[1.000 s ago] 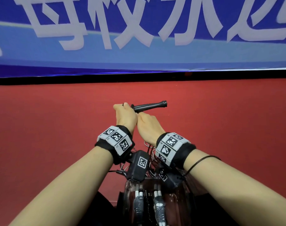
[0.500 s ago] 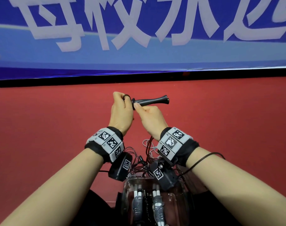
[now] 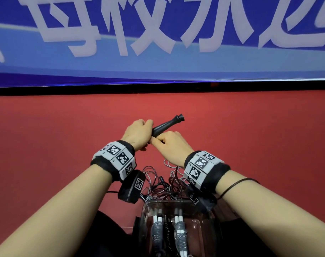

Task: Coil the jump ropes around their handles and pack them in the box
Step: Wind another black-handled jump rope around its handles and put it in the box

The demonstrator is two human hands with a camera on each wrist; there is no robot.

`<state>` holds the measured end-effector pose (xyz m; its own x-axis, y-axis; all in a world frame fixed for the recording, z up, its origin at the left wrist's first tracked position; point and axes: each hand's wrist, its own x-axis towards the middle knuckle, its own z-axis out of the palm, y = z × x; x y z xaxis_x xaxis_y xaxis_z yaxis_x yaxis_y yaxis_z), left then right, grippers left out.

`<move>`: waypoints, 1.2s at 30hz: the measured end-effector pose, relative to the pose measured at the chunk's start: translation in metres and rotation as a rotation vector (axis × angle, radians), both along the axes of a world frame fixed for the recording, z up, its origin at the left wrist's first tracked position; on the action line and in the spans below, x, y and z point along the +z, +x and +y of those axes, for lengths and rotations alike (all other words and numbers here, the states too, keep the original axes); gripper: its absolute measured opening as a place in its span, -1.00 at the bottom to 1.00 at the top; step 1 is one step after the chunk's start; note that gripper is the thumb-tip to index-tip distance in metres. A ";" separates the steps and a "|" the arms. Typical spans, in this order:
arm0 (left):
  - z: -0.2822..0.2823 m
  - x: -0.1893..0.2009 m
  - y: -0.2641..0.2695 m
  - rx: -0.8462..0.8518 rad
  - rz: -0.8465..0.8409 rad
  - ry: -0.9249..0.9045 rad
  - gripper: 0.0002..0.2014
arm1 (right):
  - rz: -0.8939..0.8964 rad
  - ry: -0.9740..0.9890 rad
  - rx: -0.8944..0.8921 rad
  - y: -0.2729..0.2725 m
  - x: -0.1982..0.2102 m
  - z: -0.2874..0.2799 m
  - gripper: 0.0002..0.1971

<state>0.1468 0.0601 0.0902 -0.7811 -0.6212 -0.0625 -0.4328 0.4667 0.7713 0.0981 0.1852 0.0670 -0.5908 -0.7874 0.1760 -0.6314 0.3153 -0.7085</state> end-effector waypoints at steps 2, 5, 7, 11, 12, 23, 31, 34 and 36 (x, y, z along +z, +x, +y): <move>0.004 -0.003 0.000 -0.056 -0.040 -0.021 -0.62 | 0.008 0.031 0.011 -0.003 -0.001 0.002 -0.43; 0.004 -0.008 0.003 -0.142 -0.078 -0.015 -0.50 | 0.032 0.076 0.035 -0.007 -0.003 0.005 -0.47; 0.004 -0.009 0.006 -0.174 -0.066 0.068 -0.46 | 0.024 0.094 0.043 -0.010 -0.004 0.005 -0.50; 0.002 -0.007 0.009 -0.226 -0.002 0.306 -0.46 | -0.019 0.093 0.033 -0.014 -0.006 0.005 -0.52; 0.002 -0.006 0.011 -0.248 0.009 0.324 -0.49 | -0.030 0.093 0.032 -0.014 -0.005 0.005 -0.52; -0.008 -0.007 0.011 -0.233 0.063 -0.077 -0.75 | 0.030 0.115 -0.013 -0.014 -0.003 0.000 -0.57; -0.013 -0.017 0.003 0.025 0.062 -0.410 -0.70 | 0.224 0.240 0.018 -0.016 0.015 0.000 -0.64; -0.013 -0.015 0.002 0.027 0.056 -0.523 -0.69 | 0.221 0.230 0.025 -0.021 0.020 0.000 -0.68; -0.014 -0.014 0.001 0.037 0.017 -0.554 -0.68 | 0.295 0.229 0.028 -0.022 0.025 0.003 -0.70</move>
<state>0.1479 0.0460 0.0759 -0.7563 -0.5845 0.2940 -0.4461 0.7894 0.4218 0.0762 0.1878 0.0916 -0.5187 -0.8412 0.1526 -0.8083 0.4244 -0.4080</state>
